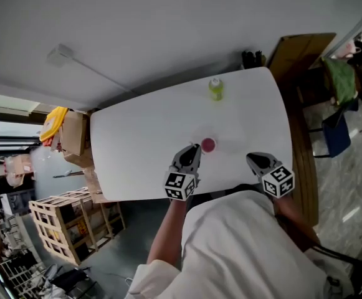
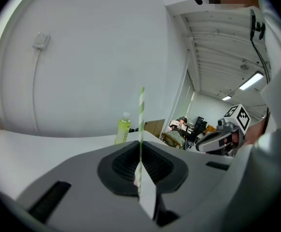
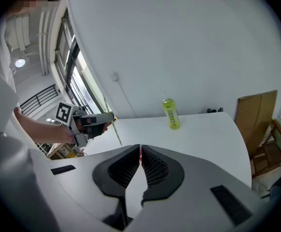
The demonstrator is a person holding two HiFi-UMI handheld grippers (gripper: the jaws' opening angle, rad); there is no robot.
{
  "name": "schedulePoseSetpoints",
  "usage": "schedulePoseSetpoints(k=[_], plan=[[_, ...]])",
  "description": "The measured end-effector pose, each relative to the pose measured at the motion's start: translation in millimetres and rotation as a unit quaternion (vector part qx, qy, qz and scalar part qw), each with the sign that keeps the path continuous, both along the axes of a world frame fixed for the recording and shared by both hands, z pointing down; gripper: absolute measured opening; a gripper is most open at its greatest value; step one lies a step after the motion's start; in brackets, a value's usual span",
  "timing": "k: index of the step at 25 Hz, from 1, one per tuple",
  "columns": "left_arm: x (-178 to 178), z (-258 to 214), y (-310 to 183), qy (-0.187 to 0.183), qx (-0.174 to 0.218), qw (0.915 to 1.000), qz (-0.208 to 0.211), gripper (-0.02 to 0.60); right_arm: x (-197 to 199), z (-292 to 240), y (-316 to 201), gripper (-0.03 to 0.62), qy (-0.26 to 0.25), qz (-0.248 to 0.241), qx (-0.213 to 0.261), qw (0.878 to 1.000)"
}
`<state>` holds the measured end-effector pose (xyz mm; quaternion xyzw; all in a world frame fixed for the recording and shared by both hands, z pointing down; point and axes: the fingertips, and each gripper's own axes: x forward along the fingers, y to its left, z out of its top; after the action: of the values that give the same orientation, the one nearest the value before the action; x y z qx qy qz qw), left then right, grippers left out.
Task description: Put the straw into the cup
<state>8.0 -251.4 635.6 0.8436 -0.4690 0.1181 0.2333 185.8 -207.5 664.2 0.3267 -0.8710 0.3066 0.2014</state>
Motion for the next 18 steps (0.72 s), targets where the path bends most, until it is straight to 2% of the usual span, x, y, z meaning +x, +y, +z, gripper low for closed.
schedulePoseSetpoints(k=[8, 12, 18], plan=[[5, 37, -10, 0.009, -0.037, 0.9983, -0.043, 0.015, -8, 16, -3, 0.037, 0.003, -0.045, -0.020, 0.999], [-1, 54, -15, 0.014, -0.041, 0.9964, -0.073, 0.015, -11, 21, 1, 0.037, 0.006, -0.063, -0.025, 0.998], [2, 77, -17, 0.012, -0.050, 0.9949, -0.087, 0.015, -7, 26, 8, 0.037, 0.007, -0.069, -0.031, 0.997]])
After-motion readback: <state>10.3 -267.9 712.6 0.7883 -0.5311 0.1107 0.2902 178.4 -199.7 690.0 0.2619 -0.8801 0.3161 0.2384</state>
